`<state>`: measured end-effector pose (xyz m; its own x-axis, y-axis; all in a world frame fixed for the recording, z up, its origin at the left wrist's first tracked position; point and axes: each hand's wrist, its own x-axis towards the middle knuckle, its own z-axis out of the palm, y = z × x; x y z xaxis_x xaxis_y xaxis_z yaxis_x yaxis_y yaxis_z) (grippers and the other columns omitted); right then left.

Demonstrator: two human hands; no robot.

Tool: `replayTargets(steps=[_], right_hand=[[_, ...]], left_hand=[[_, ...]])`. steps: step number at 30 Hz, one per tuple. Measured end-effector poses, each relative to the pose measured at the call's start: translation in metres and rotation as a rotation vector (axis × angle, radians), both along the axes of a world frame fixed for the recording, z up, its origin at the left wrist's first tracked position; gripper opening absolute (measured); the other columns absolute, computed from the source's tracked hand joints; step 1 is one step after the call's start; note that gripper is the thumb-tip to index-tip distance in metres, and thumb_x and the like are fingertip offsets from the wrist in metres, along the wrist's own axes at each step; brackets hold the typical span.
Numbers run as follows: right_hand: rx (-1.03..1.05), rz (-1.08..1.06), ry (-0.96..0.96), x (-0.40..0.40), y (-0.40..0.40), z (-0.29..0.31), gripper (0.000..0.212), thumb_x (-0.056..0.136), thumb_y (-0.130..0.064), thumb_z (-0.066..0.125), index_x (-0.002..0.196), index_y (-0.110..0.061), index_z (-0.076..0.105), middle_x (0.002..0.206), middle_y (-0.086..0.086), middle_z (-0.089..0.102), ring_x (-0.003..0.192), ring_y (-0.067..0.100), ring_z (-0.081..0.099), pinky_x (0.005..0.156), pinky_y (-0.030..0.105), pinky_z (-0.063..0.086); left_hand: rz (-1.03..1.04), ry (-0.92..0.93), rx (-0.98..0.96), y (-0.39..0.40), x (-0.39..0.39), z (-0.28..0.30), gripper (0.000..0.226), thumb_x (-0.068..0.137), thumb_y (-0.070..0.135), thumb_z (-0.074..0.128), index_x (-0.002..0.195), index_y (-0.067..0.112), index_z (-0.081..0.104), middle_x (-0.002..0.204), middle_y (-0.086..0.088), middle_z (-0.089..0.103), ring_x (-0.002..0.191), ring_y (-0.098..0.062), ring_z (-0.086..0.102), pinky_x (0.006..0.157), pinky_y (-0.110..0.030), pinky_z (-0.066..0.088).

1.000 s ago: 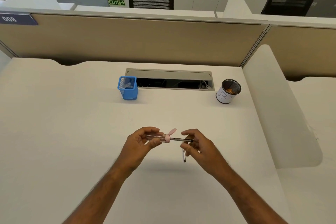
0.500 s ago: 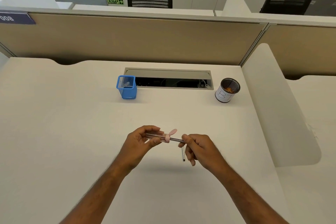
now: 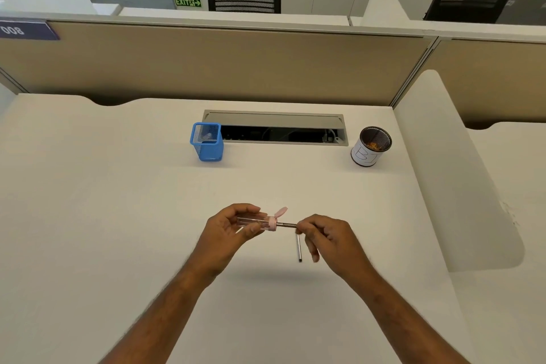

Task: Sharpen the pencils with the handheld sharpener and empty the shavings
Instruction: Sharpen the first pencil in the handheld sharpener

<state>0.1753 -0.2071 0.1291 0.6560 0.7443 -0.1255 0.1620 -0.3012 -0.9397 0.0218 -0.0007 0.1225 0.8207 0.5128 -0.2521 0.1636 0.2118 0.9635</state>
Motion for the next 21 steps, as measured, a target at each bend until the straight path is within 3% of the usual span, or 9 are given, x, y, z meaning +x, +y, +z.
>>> replayTargets(steps=[4,7,9,11,17,19,21], right_hand=[[-0.079,0.039,0.117,0.0044,-0.0018,0.0012,0.053,0.101,-0.062,0.049,0.077,-0.020,0.072,0.047,-0.001,0.057,0.039,0.017,0.051,0.055,0.019,0.045],[-0.041,0.039,0.146,0.0033,-0.0040,0.0017,0.040,0.100,-0.059,0.053,0.099,-0.029,0.081,0.064,0.000,0.070,0.049,0.013,0.060,0.057,0.015,0.046],[-0.021,0.048,0.131,0.0028,-0.0044,0.0022,0.026,0.094,-0.053,0.065,0.118,-0.044,0.073,0.086,-0.004,0.075,0.064,0.010,0.070,0.062,0.014,0.050],[-0.017,0.043,0.051,0.0019,-0.0044,0.0007,0.026,0.094,-0.037,0.075,0.117,-0.047,0.068,0.097,-0.008,0.075,0.075,0.013,0.076,0.069,0.016,0.054],[-0.012,-0.020,-0.124,-0.0017,-0.0046,-0.0012,0.017,0.101,-0.016,0.074,0.100,-0.032,0.075,0.083,-0.013,0.076,0.075,0.010,0.074,0.068,0.009,0.047],[-0.008,-0.006,-0.138,-0.0023,-0.0042,0.0006,0.014,0.103,-0.018,0.071,0.096,-0.028,0.076,0.074,-0.010,0.074,0.068,0.010,0.071,0.066,0.012,0.047],[-0.024,-0.004,-0.078,-0.0033,-0.0029,0.0011,0.021,0.105,-0.034,0.063,0.088,-0.028,0.074,0.059,-0.006,0.069,0.054,0.005,0.062,0.062,0.012,0.045]], left_hand=[[-0.022,0.021,0.024,-0.0034,-0.0012,-0.0038,0.028,0.098,0.009,0.084,0.118,0.029,0.079,0.118,-0.004,0.087,0.118,-0.023,0.081,0.101,-0.031,0.066],[-0.015,0.028,0.029,-0.0044,-0.0019,-0.0047,0.029,0.098,0.010,0.082,0.123,0.022,0.076,0.118,-0.003,0.087,0.118,-0.023,0.081,0.099,-0.030,0.066],[0.005,0.017,0.020,-0.0042,-0.0006,-0.0035,0.029,0.099,0.007,0.081,0.124,0.020,0.075,0.118,-0.003,0.087,0.116,-0.022,0.082,0.095,-0.028,0.067],[0.017,0.009,0.015,-0.0030,0.0014,-0.0024,0.029,0.099,0.005,0.081,0.124,0.018,0.075,0.117,-0.003,0.087,0.115,-0.022,0.082,0.093,-0.026,0.067],[0.002,0.028,0.060,-0.0027,0.0026,0.0004,0.027,0.099,0.011,0.082,0.122,0.022,0.076,0.117,0.000,0.088,0.116,-0.021,0.082,0.095,-0.027,0.067],[-0.003,0.032,0.059,-0.0029,0.0020,0.0012,0.026,0.098,0.012,0.083,0.121,0.024,0.077,0.117,0.001,0.088,0.117,-0.021,0.081,0.095,-0.027,0.067],[-0.014,0.037,0.067,-0.0032,0.0011,0.0009,0.026,0.098,0.011,0.083,0.120,0.025,0.077,0.118,0.000,0.087,0.118,-0.021,0.081,0.098,-0.030,0.066]])
